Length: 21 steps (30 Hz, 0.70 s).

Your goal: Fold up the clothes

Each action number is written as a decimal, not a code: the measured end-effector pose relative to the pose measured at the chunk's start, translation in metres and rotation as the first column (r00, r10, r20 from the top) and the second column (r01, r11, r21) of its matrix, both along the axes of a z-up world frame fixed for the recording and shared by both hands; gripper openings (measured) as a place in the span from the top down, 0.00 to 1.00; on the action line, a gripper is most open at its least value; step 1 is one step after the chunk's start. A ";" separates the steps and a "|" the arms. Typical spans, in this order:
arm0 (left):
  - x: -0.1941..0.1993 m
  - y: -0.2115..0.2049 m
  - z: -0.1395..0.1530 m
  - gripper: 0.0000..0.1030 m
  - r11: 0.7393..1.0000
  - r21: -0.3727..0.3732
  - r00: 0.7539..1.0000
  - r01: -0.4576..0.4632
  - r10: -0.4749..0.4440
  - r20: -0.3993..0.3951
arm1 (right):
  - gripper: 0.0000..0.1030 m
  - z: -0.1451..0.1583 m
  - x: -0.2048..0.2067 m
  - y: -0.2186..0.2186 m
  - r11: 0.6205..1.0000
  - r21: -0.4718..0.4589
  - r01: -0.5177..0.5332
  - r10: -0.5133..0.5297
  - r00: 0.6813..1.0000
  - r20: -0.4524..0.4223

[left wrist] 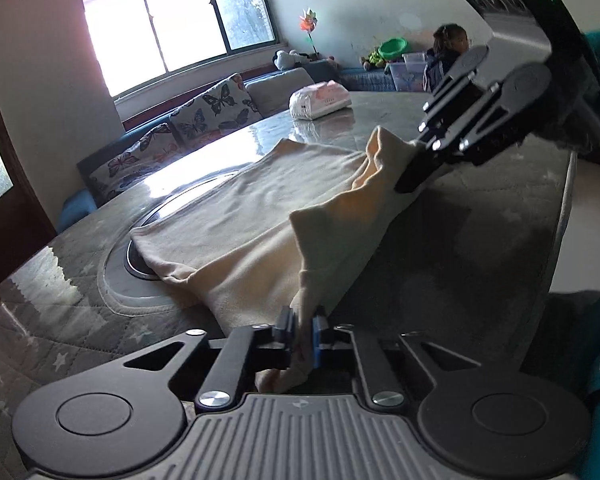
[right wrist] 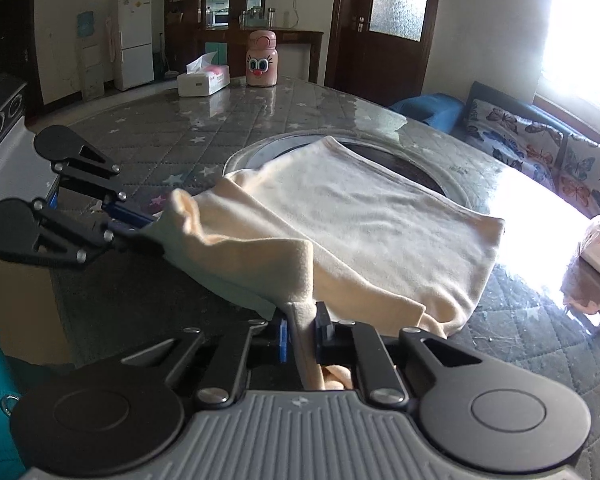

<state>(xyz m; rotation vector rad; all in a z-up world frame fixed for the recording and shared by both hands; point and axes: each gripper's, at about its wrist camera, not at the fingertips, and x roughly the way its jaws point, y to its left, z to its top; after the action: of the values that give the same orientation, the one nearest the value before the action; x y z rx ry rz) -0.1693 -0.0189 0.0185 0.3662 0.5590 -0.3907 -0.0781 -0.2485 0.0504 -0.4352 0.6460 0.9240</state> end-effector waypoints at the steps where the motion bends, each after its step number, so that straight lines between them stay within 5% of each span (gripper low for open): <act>1: 0.000 0.002 0.002 0.94 1.000 -0.014 1.000 0.000 0.000 -0.001 | 0.91 0.001 -0.001 -0.001 1.000 0.005 0.001 -0.001 1.000 0.005; 15: -0.078 0.000 0.056 0.94 0.987 -0.158 0.997 0.032 -0.042 -0.060 | 0.92 0.045 -0.048 -0.027 0.995 0.036 -0.095 0.095 0.996 0.001; 21: -0.078 -0.003 0.068 0.95 0.990 -0.143 0.999 0.001 -0.007 -0.035 | 0.92 0.063 -0.060 -0.034 0.991 0.053 -0.125 0.126 0.992 -0.013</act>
<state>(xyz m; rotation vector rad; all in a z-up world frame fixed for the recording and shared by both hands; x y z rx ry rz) -0.2474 -0.0221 0.0869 0.2223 0.5617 -0.4394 -0.1382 -0.2823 0.1138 -0.4255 0.6127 1.0622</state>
